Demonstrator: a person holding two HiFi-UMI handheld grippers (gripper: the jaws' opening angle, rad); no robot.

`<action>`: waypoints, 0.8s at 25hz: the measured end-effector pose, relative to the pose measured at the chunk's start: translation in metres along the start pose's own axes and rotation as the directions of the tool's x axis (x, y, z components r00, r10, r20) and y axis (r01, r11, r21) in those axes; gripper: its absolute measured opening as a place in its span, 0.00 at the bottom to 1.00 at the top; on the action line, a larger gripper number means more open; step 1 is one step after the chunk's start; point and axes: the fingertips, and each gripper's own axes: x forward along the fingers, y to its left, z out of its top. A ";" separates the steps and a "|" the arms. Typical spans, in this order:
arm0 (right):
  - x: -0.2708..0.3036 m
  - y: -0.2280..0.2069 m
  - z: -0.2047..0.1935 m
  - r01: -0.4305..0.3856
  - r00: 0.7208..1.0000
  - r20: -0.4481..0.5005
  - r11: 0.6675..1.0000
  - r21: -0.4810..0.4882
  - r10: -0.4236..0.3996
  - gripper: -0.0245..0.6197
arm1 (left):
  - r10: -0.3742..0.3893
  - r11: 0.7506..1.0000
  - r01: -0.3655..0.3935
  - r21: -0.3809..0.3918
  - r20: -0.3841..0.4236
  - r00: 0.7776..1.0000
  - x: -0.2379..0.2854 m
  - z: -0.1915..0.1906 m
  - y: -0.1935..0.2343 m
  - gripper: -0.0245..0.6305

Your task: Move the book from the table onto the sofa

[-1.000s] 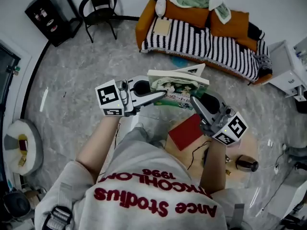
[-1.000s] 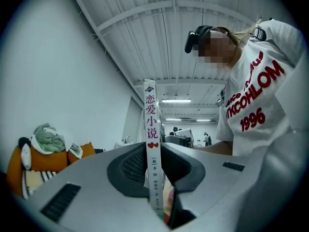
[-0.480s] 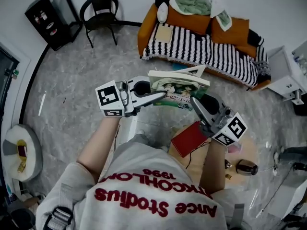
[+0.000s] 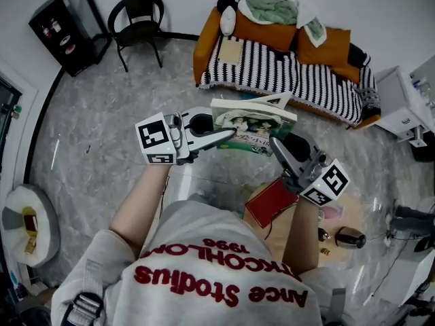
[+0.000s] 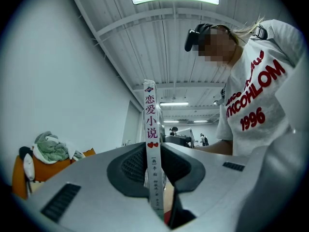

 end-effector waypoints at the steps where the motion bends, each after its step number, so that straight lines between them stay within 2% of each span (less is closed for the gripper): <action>1: 0.013 -0.003 0.001 0.001 1.000 -0.002 1.000 -0.001 -0.001 0.17 | -0.002 1.000 0.002 -0.001 0.001 1.000 -0.008 0.004 0.010 0.15; 6: 0.111 -0.028 0.003 0.010 1.000 -0.022 1.000 -0.001 -0.010 0.17 | -0.007 1.000 0.007 -0.020 0.011 1.000 -0.073 0.029 0.083 0.15; 20: 0.245 -0.057 -0.003 -0.035 0.998 -0.050 0.999 0.006 0.035 0.17 | 0.044 0.998 -0.043 -0.037 0.018 0.999 -0.168 0.057 0.174 0.15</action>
